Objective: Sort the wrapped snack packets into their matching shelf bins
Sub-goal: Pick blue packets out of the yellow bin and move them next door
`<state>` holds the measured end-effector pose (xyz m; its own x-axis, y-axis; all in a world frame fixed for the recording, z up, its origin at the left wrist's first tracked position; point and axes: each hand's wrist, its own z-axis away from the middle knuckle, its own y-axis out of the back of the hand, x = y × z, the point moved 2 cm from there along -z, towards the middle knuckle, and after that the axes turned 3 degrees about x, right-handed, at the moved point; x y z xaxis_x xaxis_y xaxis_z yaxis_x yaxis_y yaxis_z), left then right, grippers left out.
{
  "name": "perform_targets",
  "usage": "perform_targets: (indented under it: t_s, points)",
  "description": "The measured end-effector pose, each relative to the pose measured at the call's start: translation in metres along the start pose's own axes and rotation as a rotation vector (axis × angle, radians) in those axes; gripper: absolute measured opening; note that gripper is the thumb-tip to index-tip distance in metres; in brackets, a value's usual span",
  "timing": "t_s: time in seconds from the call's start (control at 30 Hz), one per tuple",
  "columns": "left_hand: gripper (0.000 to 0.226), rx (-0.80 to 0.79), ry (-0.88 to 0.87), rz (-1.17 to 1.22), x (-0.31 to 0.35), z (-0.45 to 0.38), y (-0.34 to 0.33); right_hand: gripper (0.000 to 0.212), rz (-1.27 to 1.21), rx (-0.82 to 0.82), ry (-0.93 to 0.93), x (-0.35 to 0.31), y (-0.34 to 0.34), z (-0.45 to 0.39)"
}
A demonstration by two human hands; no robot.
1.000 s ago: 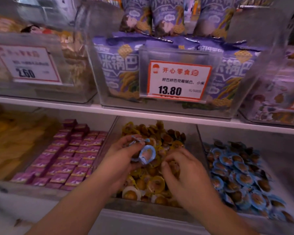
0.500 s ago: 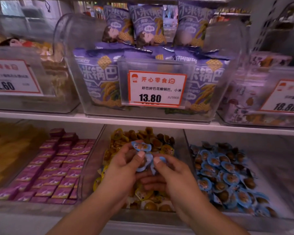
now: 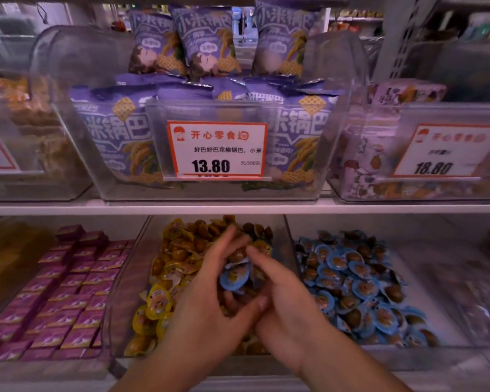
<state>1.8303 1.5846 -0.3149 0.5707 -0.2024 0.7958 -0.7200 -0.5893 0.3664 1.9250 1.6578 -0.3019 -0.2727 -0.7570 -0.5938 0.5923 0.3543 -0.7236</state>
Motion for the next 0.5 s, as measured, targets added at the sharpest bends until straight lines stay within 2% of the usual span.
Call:
perform_targets:
  t_s: [0.1, 0.23, 0.37, 0.43, 0.5]
  points:
    - [0.089, -0.047, -0.029, 0.117, 0.011, 0.001, -0.003, 0.029, 0.026, -0.046, 0.031, -0.008, 0.001, 0.009]
    - [0.086, -0.164, -0.102, 0.197, 0.03, 0.002, -0.012, 0.038, 0.033, -0.102, 0.125, -0.021, 0.003, 0.029]
    - [0.083, -0.263, -0.139, 0.267, 0.044, 0.007, -0.026, 0.026, 0.233, 0.004, 0.262, -0.037, 0.018, 0.044]
    - [0.071, -0.216, -0.129, 0.2, 0.042, 0.008, -0.033, 0.023, 0.347, 0.054, 0.296, -0.053, 0.034, 0.051]
    - [0.059, -0.127, -0.14, 0.028, 0.03, 0.006, -0.036, 0.019, 0.486, 0.139, 0.362, -0.078, 0.052, 0.059]
